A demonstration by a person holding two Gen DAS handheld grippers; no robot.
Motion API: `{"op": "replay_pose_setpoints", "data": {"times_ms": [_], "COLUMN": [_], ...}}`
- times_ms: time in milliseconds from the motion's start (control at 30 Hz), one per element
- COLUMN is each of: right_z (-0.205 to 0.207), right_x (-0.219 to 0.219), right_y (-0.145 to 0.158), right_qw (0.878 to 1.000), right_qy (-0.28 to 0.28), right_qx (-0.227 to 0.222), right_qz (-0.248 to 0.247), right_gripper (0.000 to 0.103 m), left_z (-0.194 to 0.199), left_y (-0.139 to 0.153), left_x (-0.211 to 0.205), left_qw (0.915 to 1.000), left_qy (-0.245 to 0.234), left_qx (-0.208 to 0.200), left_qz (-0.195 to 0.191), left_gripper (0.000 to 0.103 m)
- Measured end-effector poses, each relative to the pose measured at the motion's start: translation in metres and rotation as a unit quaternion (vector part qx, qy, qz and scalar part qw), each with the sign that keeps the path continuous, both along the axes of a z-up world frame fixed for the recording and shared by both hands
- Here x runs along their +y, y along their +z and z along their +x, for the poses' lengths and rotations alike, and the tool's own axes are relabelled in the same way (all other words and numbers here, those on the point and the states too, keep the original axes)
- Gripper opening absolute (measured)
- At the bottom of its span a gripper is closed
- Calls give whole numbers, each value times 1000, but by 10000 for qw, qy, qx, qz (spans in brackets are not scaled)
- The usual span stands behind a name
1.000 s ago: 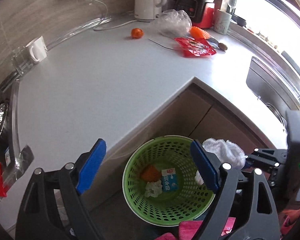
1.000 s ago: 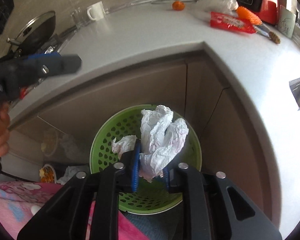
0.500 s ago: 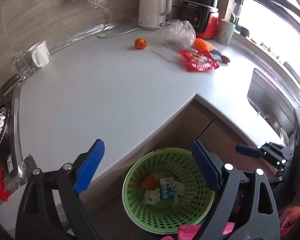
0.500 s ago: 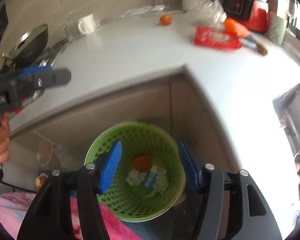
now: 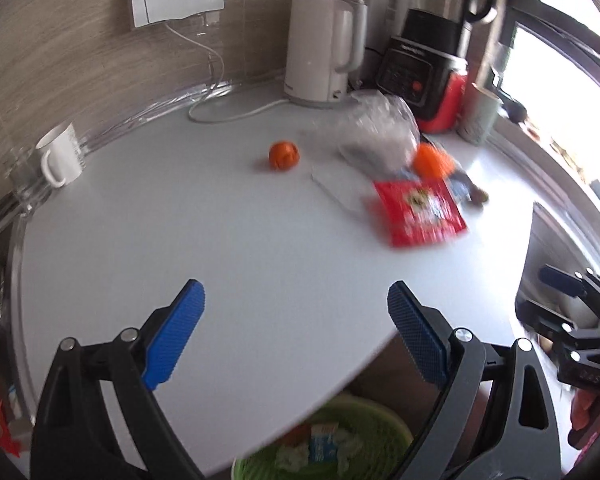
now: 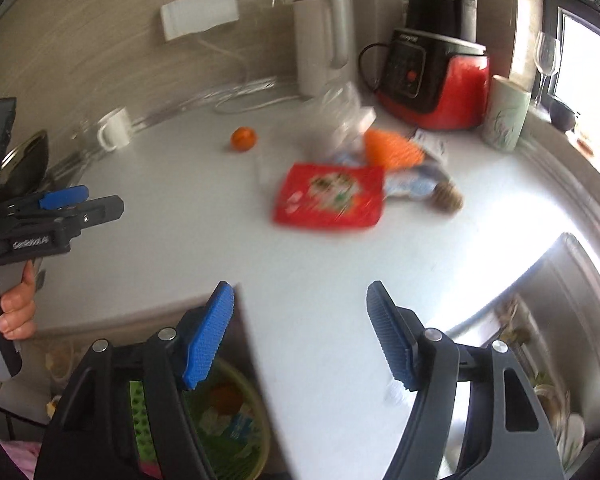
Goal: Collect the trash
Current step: 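Grasp the tangerine with the left tool while the right tool grasps the orange foam net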
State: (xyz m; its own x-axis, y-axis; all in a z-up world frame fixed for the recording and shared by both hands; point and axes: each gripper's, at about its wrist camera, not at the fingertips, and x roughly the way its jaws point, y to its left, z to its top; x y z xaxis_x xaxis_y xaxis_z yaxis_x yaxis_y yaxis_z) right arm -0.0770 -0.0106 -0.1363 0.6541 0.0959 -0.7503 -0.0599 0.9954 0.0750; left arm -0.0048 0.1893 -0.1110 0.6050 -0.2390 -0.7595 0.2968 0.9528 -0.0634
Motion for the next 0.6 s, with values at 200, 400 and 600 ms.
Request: {"op": "replay_pose_setpoints", "data": {"times_ms": [200,400,600], "right_z": [50,103,141], "right_x": [-35,-66,-91], "right_y": [3,-1,-16], "right_qw": [9999,9997,9996], "right_qy": [-30,-55,-131], "right_qx": [-150,-213,-181], "right_qz": [41,93,193], "right_gripper": [71,71,71], "left_z": [73,146,211], "left_y": [-5,-27,-60], "left_x": [-24,-48,-66], "left_qw": [9997,9993,9984], "left_qy": [185,372,494], "left_qx": [-98,-35,206], "left_qz": [-92,73,179], "left_gripper": [89,89,87]}}
